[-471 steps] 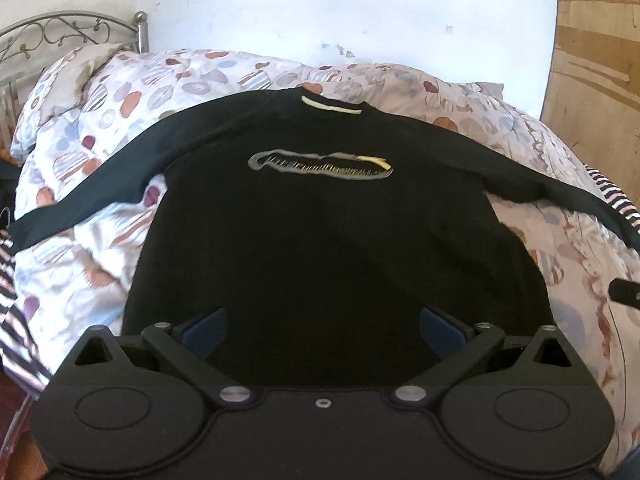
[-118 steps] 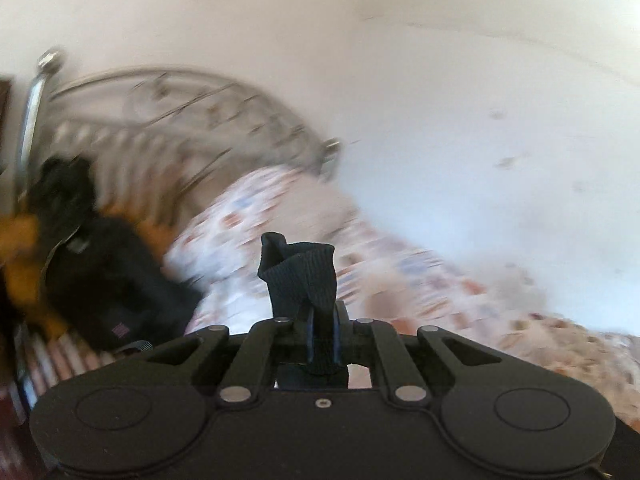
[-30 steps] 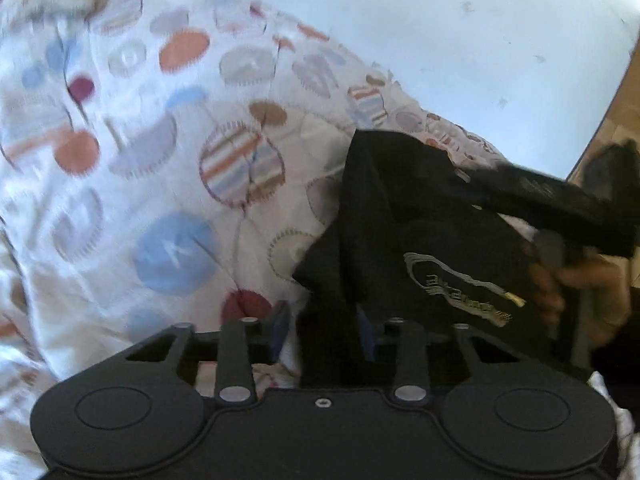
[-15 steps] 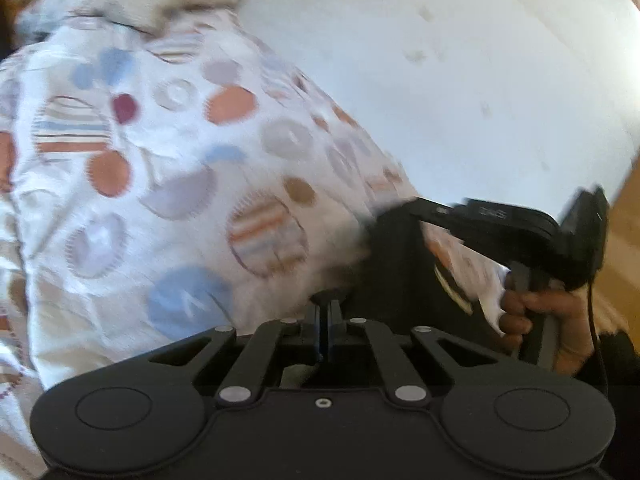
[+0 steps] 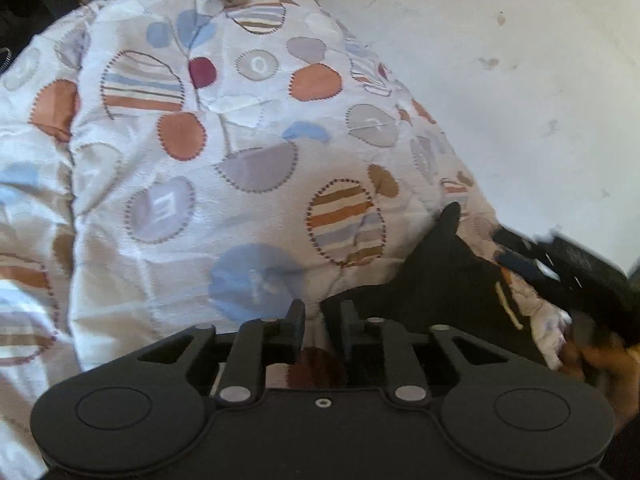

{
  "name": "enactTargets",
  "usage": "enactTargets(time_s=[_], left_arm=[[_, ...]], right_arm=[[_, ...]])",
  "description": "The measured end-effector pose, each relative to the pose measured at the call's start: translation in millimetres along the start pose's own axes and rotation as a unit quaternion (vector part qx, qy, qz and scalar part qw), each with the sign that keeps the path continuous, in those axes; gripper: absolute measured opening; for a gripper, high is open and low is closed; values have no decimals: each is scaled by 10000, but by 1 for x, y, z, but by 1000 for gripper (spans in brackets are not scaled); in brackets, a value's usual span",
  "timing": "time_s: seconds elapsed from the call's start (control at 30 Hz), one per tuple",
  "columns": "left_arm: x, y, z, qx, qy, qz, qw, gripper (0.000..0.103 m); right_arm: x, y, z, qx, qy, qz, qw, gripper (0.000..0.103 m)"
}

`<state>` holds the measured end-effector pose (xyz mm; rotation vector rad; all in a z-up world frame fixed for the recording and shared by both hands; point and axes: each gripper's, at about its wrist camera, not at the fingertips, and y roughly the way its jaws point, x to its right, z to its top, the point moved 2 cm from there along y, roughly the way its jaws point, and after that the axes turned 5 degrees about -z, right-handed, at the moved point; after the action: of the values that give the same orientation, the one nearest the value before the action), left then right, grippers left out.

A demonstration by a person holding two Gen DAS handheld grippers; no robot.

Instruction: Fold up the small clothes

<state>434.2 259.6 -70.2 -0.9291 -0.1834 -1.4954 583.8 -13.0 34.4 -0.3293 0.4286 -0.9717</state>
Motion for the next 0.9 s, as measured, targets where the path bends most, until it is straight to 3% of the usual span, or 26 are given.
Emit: enactTargets(time_s=[0.07,0.2,0.27,0.37,0.6,0.73,0.9], left_arm=[[2,-7,1,77,33,124,9999,53],[13,-26,-2,203,354,318,9987,73],[21,-39,-9,196,601,373,9973,84],[32,-56,-24,148,937,367,9948,93],[65,-90,-74,-240,1598,333,9863,102],[83,-106,-104,-458,1779,363,9823,102],[92,-134,-139,-732,1891,553,9777,102]], right_arm=[[9,-24,-13,-41,-88,-127,9999,68],[29,-95,-50,-52,-121,-244,9996,89],[38,-137,-73,-79,-151,-353,9992,93],[50,-196,-106,-68,-137,-776,9969,102],[58,-313,-184,167,-49,-2046,9787,103],[57,-353,-219,79,186,-2356,9716,103],[49,-376,-250,-172,401,-2429,9691,103]])
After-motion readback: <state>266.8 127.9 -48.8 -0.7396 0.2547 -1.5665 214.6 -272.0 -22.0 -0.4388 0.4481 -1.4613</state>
